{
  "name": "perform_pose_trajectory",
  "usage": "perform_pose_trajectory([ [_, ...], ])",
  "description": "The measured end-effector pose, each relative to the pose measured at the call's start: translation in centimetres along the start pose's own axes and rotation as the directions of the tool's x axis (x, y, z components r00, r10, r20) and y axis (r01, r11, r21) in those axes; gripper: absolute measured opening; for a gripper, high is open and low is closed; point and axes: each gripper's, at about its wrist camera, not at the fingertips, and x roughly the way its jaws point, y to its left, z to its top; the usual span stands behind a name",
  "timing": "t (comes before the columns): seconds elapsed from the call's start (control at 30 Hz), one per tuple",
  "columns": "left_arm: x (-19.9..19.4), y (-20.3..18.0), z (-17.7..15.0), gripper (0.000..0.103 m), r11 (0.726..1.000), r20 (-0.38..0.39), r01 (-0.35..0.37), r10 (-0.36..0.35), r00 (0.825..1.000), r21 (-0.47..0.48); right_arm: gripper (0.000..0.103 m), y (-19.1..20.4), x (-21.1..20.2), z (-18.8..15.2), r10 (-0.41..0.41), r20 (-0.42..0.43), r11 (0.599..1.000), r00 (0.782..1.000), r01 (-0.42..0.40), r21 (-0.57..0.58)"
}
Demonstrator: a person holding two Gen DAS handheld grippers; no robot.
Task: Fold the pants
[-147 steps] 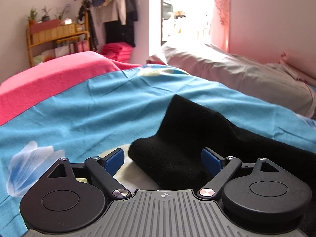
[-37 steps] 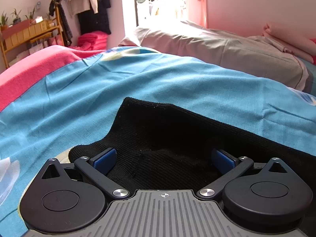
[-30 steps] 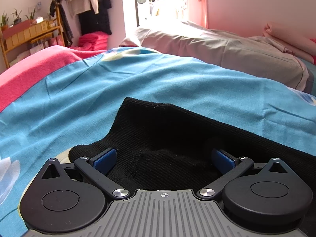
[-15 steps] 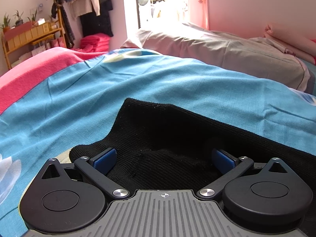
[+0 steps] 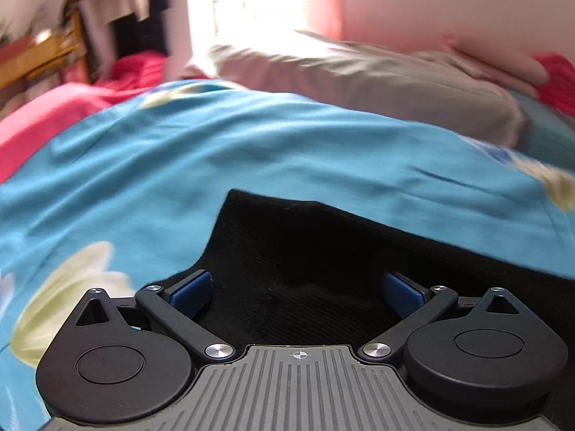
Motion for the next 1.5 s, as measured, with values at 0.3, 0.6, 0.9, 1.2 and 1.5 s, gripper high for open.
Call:
perform_pose_trajectory([
  [0.3,0.4,0.1,-0.8,0.103,0.999,0.013,0.003,-0.003,1.000,-0.037,0.063,-4.7,0.2,0.8,-0.018,-0.046,0.982,0.999,0.026,0.186],
  [0.6,0.4,-0.2,-0.9,0.103,1.000,0.022,-0.009,0.010,1.000,-0.018,0.019,-4.8,4.1,3.2,-0.059,-0.088,0.991,0.994,0.069,0.112],
  [0.9,0.3,-0.4,-1.0,0.103,1.000,0.028,-0.022,0.023,0.999,-0.013,0.072,-5.2,0.6,2.1,-0.089,0.003,0.963,0.996,0.085,0.257],
  [1.2,0.2,-0.6,-1.1,0.103,0.999,0.035,-0.036,0.036,0.999,-0.003,0.081,-1.3,0.8,-1.4,-0.050,-0.079,0.997,0.996,0.054,0.055],
  [1.5,0.3,-0.5,-1.0,0.103,0.999,0.034,-0.031,0.031,0.999,-0.008,0.057,-0.3,2.6,-1.7,-0.064,0.012,0.998,0.998,0.064,-0.007],
])
